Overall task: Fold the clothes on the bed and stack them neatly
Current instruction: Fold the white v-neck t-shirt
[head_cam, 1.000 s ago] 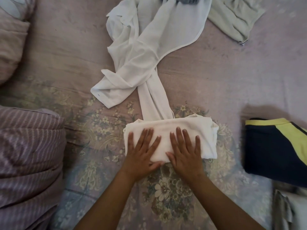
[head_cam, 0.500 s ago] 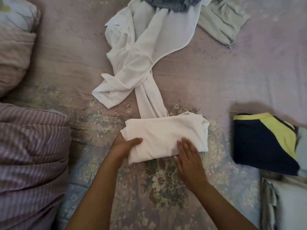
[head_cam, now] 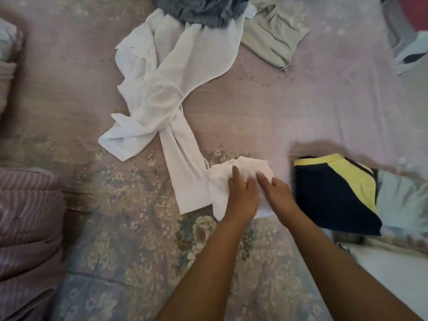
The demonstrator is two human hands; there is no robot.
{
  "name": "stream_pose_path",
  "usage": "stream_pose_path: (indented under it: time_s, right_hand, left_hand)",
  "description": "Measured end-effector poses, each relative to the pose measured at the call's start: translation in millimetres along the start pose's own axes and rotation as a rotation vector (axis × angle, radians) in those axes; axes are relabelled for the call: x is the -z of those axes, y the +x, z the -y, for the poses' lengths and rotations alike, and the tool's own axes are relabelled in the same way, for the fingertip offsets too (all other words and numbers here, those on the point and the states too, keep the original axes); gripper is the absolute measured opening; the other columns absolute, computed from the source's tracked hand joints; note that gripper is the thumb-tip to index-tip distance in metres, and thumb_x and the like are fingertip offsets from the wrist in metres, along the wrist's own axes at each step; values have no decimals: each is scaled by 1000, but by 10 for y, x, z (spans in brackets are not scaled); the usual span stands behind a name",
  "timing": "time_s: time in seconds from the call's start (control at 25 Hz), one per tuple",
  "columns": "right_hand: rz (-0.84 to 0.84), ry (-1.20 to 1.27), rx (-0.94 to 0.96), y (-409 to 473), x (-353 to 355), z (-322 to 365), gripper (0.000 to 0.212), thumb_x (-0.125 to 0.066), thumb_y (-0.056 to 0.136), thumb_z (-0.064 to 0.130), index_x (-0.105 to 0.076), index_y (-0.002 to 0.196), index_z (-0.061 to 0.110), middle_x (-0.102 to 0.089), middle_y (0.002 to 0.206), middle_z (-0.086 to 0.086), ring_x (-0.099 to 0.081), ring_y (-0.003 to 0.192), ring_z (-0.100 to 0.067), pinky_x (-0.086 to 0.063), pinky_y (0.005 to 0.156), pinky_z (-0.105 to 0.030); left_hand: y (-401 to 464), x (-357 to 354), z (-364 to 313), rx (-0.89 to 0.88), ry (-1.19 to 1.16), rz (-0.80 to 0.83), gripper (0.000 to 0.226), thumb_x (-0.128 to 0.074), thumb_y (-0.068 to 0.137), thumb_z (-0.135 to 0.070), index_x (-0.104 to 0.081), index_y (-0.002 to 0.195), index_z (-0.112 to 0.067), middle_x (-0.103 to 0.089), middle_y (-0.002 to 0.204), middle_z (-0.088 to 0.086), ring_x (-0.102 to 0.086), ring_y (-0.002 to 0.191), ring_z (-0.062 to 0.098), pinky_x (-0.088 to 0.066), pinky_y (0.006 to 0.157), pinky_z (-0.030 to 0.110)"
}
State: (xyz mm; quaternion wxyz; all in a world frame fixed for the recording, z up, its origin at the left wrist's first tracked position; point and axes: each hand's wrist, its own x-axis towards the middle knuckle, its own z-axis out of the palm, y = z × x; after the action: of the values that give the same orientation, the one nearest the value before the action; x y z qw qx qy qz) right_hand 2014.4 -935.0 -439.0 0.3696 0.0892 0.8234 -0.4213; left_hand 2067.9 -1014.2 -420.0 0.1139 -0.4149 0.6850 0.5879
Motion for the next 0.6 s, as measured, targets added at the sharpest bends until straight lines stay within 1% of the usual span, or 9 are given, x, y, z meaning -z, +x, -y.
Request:
stream_pose_path:
  time_s: [0.04,0.12,0.2,0.28,0.36,0.44,0.48,0.56,0.6]
  right_hand:
    - [-8,-50,39,34,3,-3,44,-51,105,36,-60,129,1,-63,127,-18,-59,115,-35,-46,95,-41]
    - [27,53,100,60,-39,-19,33,-52,105,29,-60,125,4,-65,122,-15,-60,109,-32,-46,88,-39]
    - [60,148,113,71,-133,-50,28,-49,107,27,-62,121,6,-67,116,-12,-61,103,-30,-47,82,-37]
    - [-20,48,81,105,-197,-131,32,-47,107,26,-56,128,4,-62,123,-17,-58,108,-33,-46,86,-40]
    - [-149,-105,79,92,-182,-240,43,-49,106,26,-45,143,5,-49,139,-22,-48,124,-38,-41,100,-47]
    - [-193,-284,261,25,-156,-313,54,-49,106,23,-32,155,7,-31,156,-23,-31,142,-39,-29,116,-50]
    - [-177,-387,394,4,-180,-340,57,-47,107,22,-26,158,7,-21,164,-21,-19,151,-36,-20,122,-49]
    - [-91,-552,581,30,-274,-396,60,-43,108,22,-17,161,12,-4,169,-14,-1,157,-29,-4,126,-46]
    - [-48,-596,592,74,-321,-425,60,-42,109,25,-15,162,15,0,169,-12,3,157,-27,1,126,-46]
  left_hand:
    - [-49,39,91,-103,66,-117,54,-39,107,-15,-23,158,-10,-31,161,14,-39,143,33,-34,115,40]
    - [-134,176,352,-341,233,-383,49,-47,101,-2,-40,149,-3,-45,151,19,-45,138,34,-37,114,44]
    - [-169,244,578,-531,479,-493,53,-58,94,0,-46,145,1,-48,149,22,-47,137,37,-39,111,49]
    - [-155,202,749,-626,761,-410,57,-66,91,-11,-48,144,0,-45,151,25,-46,139,40,-39,110,53]
    - [-132,160,808,-590,870,-324,60,-66,92,-20,-46,146,-3,-41,154,26,-42,141,42,-36,111,56]
    - [-54,199,759,-543,839,-335,60,-57,95,-22,-41,150,-4,-33,158,26,-34,145,43,-25,116,59]
    - [16,233,739,-570,835,-357,59,-51,96,-22,-40,151,-4,-33,158,26,-32,146,42,-18,119,57]
    - [144,275,740,-699,905,-363,58,-43,95,-23,-41,150,-6,-38,156,24,-30,148,39,-9,122,52]
    - [196,282,779,-764,958,-362,56,-42,95,-24,-42,149,-8,-42,154,23,-28,148,37,-5,123,51]
